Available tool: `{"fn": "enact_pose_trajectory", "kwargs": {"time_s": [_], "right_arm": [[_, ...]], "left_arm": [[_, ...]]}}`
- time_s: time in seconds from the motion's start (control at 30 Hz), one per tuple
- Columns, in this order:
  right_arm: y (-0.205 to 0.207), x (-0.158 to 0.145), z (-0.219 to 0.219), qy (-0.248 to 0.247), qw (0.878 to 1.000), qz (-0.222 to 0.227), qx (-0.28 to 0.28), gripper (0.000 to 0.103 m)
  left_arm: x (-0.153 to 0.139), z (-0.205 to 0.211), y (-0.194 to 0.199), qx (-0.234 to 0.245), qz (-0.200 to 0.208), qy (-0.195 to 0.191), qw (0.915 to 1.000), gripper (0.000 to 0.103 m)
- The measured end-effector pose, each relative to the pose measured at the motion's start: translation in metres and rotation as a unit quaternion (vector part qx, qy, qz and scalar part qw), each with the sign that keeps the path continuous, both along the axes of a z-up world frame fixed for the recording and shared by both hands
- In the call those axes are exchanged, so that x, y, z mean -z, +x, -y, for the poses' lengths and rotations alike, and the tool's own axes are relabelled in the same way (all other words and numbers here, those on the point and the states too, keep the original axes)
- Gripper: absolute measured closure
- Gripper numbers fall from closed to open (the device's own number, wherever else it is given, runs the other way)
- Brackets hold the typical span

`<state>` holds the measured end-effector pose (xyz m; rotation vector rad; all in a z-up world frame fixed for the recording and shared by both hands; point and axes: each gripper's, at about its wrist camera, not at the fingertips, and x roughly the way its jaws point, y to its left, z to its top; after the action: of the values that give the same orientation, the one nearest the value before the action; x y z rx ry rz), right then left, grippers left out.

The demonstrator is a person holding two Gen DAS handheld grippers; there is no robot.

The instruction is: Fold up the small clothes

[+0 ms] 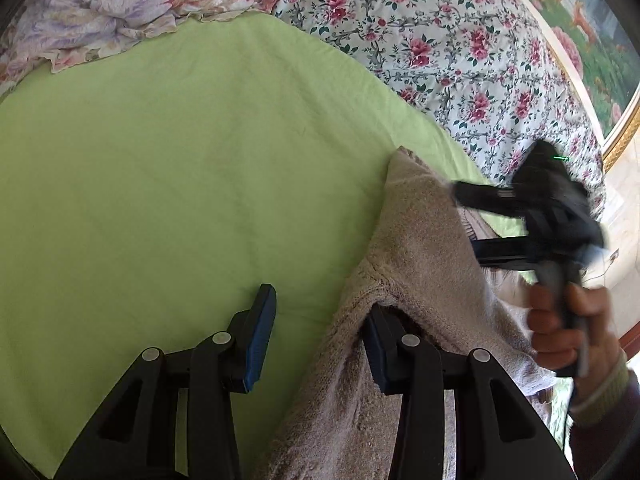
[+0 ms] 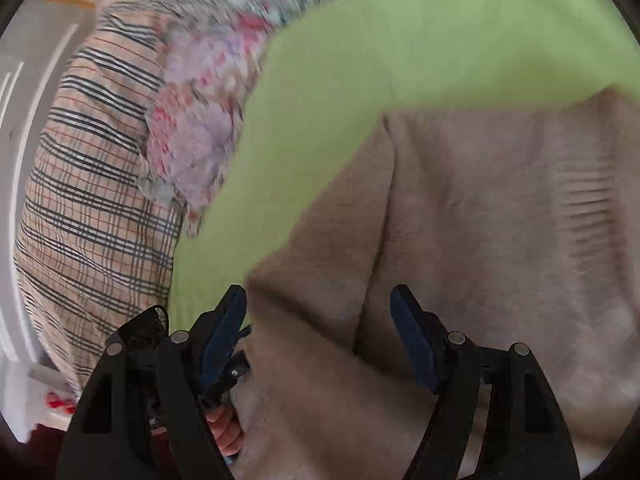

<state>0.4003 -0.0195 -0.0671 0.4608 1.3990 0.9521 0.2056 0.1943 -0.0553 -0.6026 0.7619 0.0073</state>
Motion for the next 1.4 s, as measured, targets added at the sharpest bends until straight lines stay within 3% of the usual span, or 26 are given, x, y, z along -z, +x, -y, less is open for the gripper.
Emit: {"fn": "enact_pose_trajectory", "kwargs": {"time_s": [0.1, 0.17, 0.3, 0.33, 0.47, 0.6, 0.67, 0.77, 0.83, 0.97, 1.1, 1.2, 1.27, 1.3, 1.33, 1.37, 1.4], "right_arm": [[0.016, 0.001, -0.024, 0.068, 0.997, -0.017, -0.021, 0.026], [0.026, -0.008, -0.033, 0.122, 0.992, -0.002, -0.004, 0.026], [0.054, -0.017, -0.019, 0.206, 0.972, 0.016, 0.112, 0.027], [0.054, -0.018, -0.013, 0.203, 0.969, 0.016, 0.139, 0.027], [0.032, -0.027, 0.02, 0.152, 0.974, 0.046, 0.162, 0.027], [-0.012, -0.05, 0.086, 0.09, 0.975, 0.082, 0.184, 0.027], [-0.035, -0.061, 0.125, 0.064, 0.972, 0.097, 0.203, 0.027], [-0.081, -0.076, 0.179, 0.008, 0.96, 0.129, 0.246, 0.027], [-0.116, -0.084, 0.217, -0.028, 0.948, 0.152, 0.279, 0.027], [-0.183, -0.08, 0.279, -0.087, 0.919, 0.162, 0.35, 0.027], [-0.212, -0.064, 0.294, -0.11, 0.909, 0.151, 0.373, 0.027], [-0.211, -0.052, 0.291, -0.128, 0.91, 0.138, 0.37, 0.027], [-0.206, -0.041, 0.285, -0.149, 0.91, 0.121, 0.368, 0.027], [-0.202, -0.038, 0.28, -0.159, 0.911, 0.12, 0.362, 0.029], [-0.199, -0.038, 0.274, -0.17, 0.911, 0.128, 0.352, 0.034], [-0.196, -0.04, 0.27, -0.186, 0.91, 0.133, 0.345, 0.067], [-0.196, -0.047, 0.268, -0.192, 0.906, 0.144, 0.348, 0.094]], "left_arm": [[0.002, -0.002, 0.0, 0.0, 0.006, -0.007, 1.0, 0.06], [0.002, -0.002, 0.0, 0.0, 0.009, -0.009, 0.9999, 0.06], [0.004, -0.004, -0.001, 0.001, 0.013, -0.018, 0.9998, 0.06], [0.004, -0.004, 0.0, 0.002, 0.011, -0.019, 0.9998, 0.06], [0.001, -0.001, 0.001, 0.02, -0.001, -0.012, 0.9997, 0.061], [-0.01, -0.001, -0.003, 0.068, -0.004, -0.04, 0.9969, 0.06], [-0.022, 0.002, -0.004, 0.081, -0.001, -0.025, 0.9964, 0.056], [-0.041, 0.011, 0.002, 0.1, 0.002, 0.013, 0.9949, 0.054], [-0.051, 0.018, 0.013, 0.106, -0.003, 0.054, 0.9929, 0.054], [-0.056, 0.024, 0.044, 0.119, -0.014, 0.085, 0.9892, 0.046], [-0.04, 0.024, 0.097, 0.146, -0.055, 0.067, 0.9855, 0.041], [-0.017, 0.028, 0.127, 0.155, -0.1, 0.09, 0.9787, 0.037], [-0.013, 0.034, 0.13, 0.157, -0.089, 0.118, 0.9764, 0.037], [-0.014, 0.037, 0.13, 0.159, -0.086, 0.13, 0.9749, 0.038], [-0.015, 0.041, 0.128, 0.159, -0.082, 0.145, 0.973, 0.05], [-0.016, 0.044, 0.126, 0.164, -0.074, 0.153, 0.9717, 0.07], [-0.017, 0.048, 0.122, 0.168, -0.066, 0.156, 0.9711, 0.077]]}}
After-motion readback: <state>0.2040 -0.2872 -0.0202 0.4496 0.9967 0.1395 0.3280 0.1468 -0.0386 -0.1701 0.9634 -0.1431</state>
